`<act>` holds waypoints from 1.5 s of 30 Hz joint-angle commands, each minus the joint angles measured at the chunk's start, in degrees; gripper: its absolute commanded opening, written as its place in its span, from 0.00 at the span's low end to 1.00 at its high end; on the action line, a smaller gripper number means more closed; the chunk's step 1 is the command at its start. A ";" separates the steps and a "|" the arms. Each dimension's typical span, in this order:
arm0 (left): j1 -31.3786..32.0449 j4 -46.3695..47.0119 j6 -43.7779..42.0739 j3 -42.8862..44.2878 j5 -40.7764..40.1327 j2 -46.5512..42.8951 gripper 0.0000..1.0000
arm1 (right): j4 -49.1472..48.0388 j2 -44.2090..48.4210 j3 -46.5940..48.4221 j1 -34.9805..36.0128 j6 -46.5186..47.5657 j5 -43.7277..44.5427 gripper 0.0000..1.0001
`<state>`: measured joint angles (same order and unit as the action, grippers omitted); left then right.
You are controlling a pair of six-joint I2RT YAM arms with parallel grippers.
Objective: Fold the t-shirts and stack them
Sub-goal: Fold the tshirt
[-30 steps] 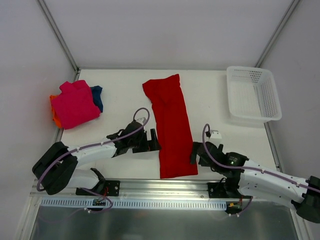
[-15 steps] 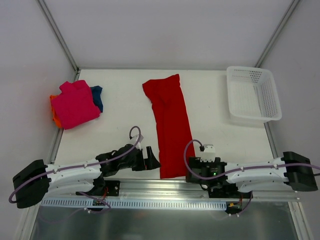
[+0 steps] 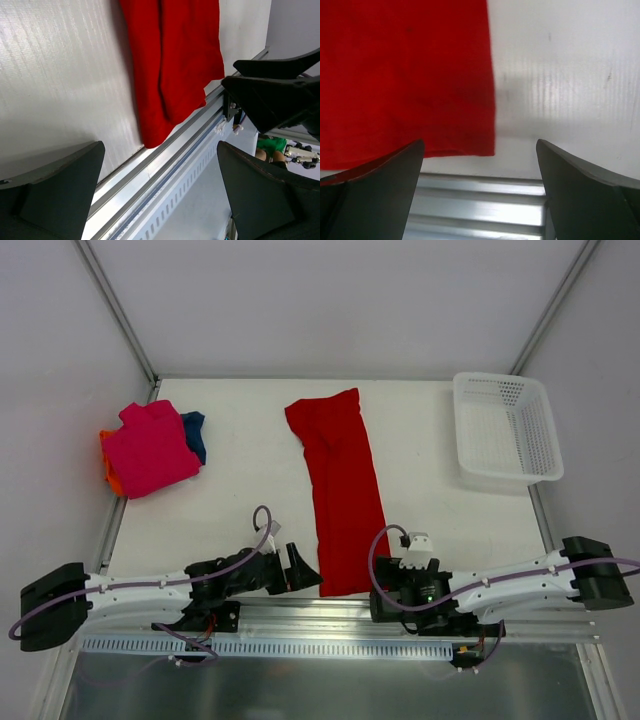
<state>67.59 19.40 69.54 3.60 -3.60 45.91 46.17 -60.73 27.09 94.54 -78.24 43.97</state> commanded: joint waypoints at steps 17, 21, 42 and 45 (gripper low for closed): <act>3.42 0.68 0.78 9.22 -0.17 22.65 0.99 | 8.30 10.55 2.24 2.84 -6.41 3.76 0.97; 3.34 -30.57 -5.45 20.29 -11.23 14.75 0.99 | 20.60 4.85 13.05 2.84 -5.43 8.05 0.99; -12.49 -37.42 -29.21 36.78 -7.97 13.79 0.99 | 31.53 19.16 14.85 -13.86 10.90 5.44 1.00; -12.66 -36.72 -23.41 30.00 -8.10 7.56 0.99 | 24.01 18.89 11.24 -13.77 12.92 3.85 1.00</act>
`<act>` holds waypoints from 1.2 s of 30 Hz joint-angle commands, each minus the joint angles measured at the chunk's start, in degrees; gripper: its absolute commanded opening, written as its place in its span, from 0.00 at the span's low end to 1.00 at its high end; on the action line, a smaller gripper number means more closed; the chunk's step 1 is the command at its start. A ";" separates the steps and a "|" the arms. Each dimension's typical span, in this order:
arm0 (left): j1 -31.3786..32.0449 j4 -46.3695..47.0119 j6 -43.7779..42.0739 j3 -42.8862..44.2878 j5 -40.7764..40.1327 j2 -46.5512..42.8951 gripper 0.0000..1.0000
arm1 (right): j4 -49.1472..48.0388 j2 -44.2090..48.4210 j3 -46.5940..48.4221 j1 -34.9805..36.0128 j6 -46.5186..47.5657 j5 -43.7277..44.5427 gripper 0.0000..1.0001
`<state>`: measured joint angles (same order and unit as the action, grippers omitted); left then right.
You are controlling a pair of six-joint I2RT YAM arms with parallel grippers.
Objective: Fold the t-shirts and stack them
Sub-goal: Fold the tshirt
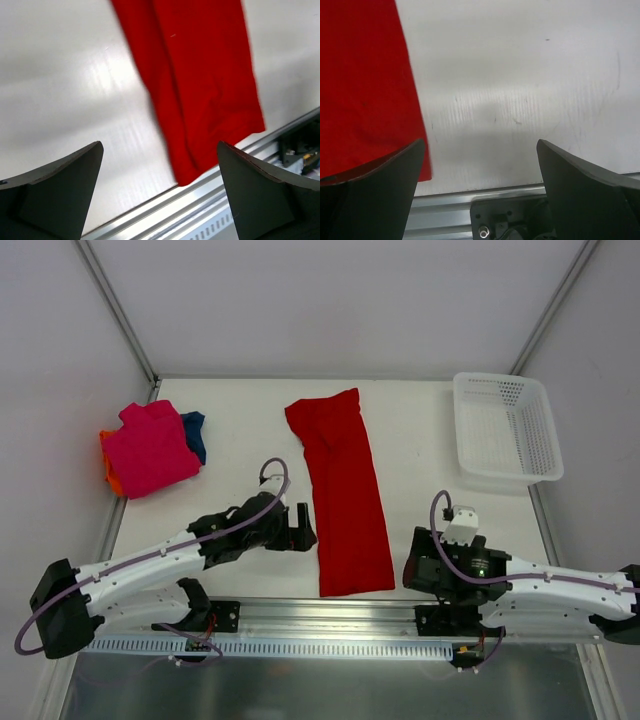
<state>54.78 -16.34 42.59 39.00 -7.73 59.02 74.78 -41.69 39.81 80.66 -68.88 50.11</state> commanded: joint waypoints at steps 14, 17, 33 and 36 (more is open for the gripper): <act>0.15 26.87 20.24 -41.61 10.79 -34.94 0.99 | -42.98 18.84 -27.50 0.46 3.00 -12.66 1.00; 0.50 32.15 22.53 -44.79 11.68 -34.86 0.99 | -41.91 19.28 -29.52 0.72 1.38 -13.63 0.99; 20.97 41.04 35.99 -43.32 -1.77 -9.21 0.99 | -37.17 2.33 -25.23 13.38 -14.79 -11.97 0.98; 22.20 41.03 36.51 -39.71 -2.38 -1.12 0.99 | -36.38 -0.13 -23.56 14.52 -15.40 -11.09 0.98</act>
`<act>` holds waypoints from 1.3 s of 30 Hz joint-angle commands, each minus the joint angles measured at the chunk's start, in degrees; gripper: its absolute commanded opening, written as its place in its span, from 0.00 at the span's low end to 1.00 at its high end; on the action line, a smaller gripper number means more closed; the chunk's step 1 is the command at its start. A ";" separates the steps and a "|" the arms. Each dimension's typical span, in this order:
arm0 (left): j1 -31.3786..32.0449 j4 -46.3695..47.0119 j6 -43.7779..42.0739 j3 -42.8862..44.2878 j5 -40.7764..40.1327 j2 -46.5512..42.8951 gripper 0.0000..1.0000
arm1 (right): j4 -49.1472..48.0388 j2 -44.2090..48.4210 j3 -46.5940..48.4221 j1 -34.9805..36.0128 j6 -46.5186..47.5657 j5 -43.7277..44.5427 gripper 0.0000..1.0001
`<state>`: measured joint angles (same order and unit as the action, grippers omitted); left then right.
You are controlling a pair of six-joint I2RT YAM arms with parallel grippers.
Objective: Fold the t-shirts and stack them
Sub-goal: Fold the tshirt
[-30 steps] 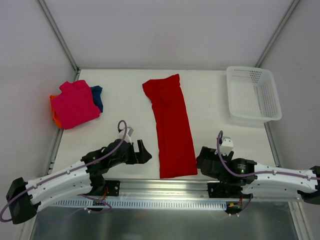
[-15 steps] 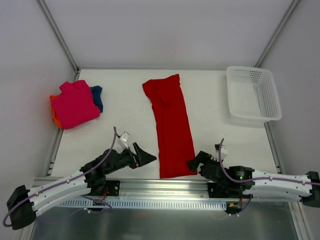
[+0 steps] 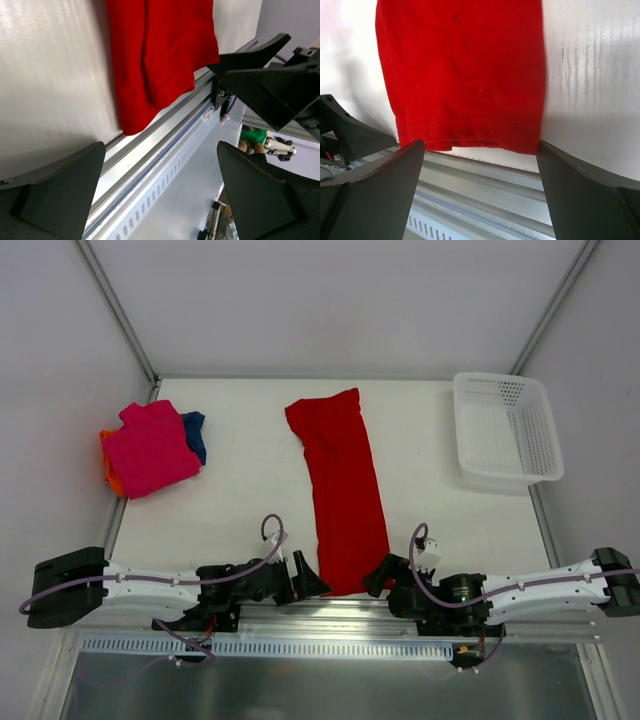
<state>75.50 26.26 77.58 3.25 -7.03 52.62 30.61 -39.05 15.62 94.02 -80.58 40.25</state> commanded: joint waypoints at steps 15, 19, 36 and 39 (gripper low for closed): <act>2.89 8.36 1.87 1.23 -6.16 21.55 0.99 | 12.28 2.39 -1.73 3.89 -8.45 0.62 0.98; 2.98 11.53 2.75 2.29 -5.37 27.44 0.99 | 13.68 3.71 -2.34 3.89 -8.90 0.62 0.98; 3.42 -1.12 5.21 5.36 -8.44 27.18 0.99 | 12.11 3.63 -6.47 3.89 -12.50 1.85 0.94; 3.42 -1.65 5.47 6.33 -7.92 29.28 0.95 | 11.58 3.45 -6.83 3.89 -12.33 1.59 0.86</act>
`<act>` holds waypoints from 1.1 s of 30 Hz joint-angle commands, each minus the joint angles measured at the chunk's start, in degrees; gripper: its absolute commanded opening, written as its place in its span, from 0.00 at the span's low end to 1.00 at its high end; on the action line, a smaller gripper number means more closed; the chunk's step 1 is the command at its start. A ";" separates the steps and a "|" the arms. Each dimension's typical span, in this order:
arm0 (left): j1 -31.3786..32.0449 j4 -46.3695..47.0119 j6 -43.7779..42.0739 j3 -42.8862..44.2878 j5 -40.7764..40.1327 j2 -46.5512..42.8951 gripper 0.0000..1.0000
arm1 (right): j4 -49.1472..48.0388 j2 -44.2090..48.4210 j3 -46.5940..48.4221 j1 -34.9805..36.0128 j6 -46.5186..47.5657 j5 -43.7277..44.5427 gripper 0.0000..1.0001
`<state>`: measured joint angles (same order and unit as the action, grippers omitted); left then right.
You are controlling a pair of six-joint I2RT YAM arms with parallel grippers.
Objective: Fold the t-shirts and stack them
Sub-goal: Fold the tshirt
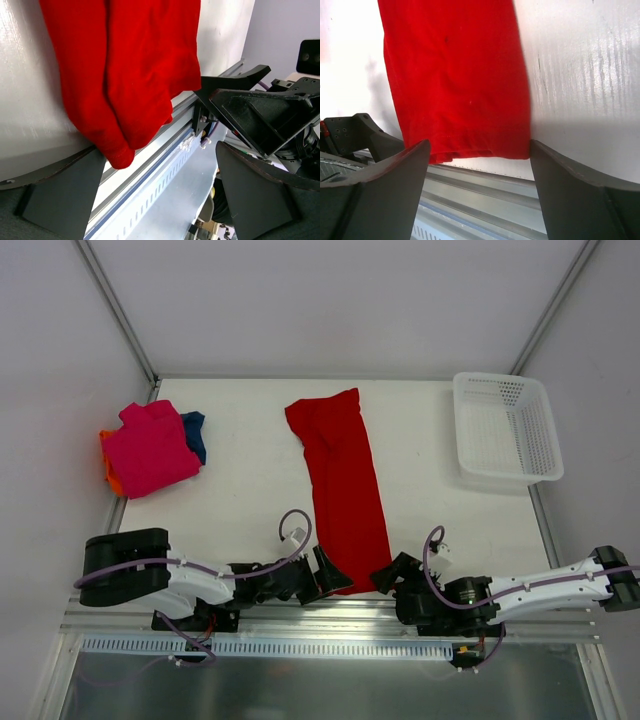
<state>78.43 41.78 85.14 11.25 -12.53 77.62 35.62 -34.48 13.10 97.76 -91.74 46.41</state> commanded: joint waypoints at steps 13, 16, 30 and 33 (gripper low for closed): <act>0.49 -19.10 -2.18 1.50 0.14 10.00 0.45 | 2.80 -3.49 -5.28 0.16 0.07 -5.46 0.52; 0.49 -21.12 -2.26 1.67 -0.03 9.13 0.41 | 1.65 -4.72 -5.37 0.15 0.43 -5.63 0.43; 2.07 -40.89 -2.79 6.51 -2.31 -0.19 0.79 | -1.42 -8.50 -5.28 0.15 1.30 -6.69 0.09; 2.25 -44.06 -2.09 7.21 -3.02 -0.99 0.84 | -1.60 -8.50 -5.28 0.16 1.65 -6.77 0.08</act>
<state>79.96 18.55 85.71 20.58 -13.02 74.87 28.97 -41.28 10.31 97.76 -91.79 45.78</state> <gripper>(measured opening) 0.825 0.105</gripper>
